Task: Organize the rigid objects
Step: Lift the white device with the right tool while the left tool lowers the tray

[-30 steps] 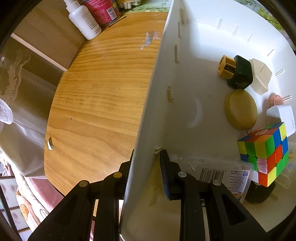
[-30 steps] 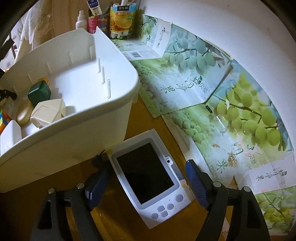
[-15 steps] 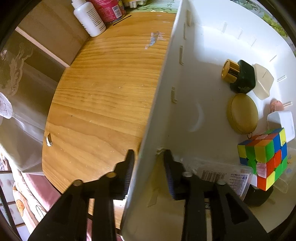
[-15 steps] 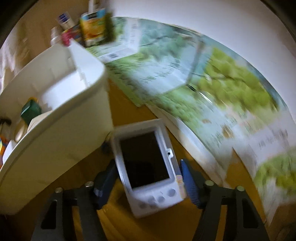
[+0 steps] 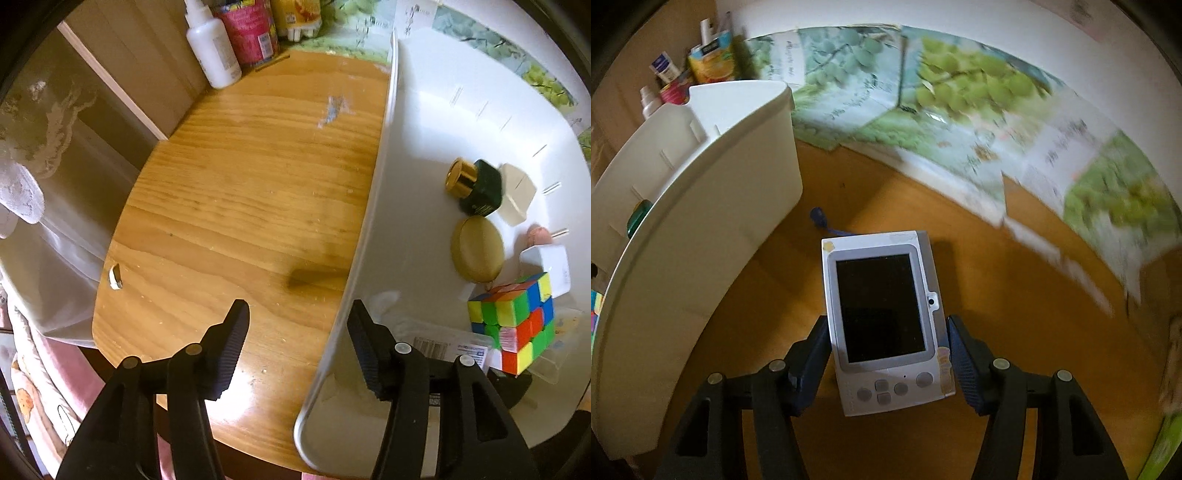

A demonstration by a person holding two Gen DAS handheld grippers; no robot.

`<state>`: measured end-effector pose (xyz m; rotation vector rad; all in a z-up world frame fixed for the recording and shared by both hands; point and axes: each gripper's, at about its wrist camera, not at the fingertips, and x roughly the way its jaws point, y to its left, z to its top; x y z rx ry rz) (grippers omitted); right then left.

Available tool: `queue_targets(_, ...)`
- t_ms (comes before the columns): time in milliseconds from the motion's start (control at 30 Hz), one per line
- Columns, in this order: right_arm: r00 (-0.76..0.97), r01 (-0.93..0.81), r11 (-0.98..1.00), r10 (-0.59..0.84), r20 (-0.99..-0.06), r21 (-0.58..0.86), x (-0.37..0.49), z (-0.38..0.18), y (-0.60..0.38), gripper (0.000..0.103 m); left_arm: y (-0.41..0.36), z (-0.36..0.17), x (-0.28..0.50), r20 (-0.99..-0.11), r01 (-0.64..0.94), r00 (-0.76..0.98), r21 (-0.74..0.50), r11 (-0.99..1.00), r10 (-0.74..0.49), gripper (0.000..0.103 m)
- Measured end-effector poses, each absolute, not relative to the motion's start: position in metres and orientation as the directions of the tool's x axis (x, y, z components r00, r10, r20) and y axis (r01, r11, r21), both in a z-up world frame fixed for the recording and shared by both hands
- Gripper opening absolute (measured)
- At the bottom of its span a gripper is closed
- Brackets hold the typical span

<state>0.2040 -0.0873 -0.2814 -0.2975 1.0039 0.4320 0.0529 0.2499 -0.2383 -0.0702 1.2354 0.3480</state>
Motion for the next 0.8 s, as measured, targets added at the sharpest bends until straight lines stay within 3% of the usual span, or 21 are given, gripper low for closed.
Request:
queue_targets(433, 0.430, -0.281, 0.952, 0.236, -0.871, 0.119, 0.134, -0.282, -0.099, 0.061, 0.254, -0.202, 0.041, -0.892, -0.200, 0.415, 0.106, 0.974, 0.182, 0.059)
queue_targets(800, 0.512, -0.125, 0.966, 0.256, -0.820, 0.225, 0.087, -0.260, -0.098, 0.061, 0.247, -0.169, 0.029, -0.839, -0.049, 0.532, 0.109, 0.993, 0.118, 0.059)
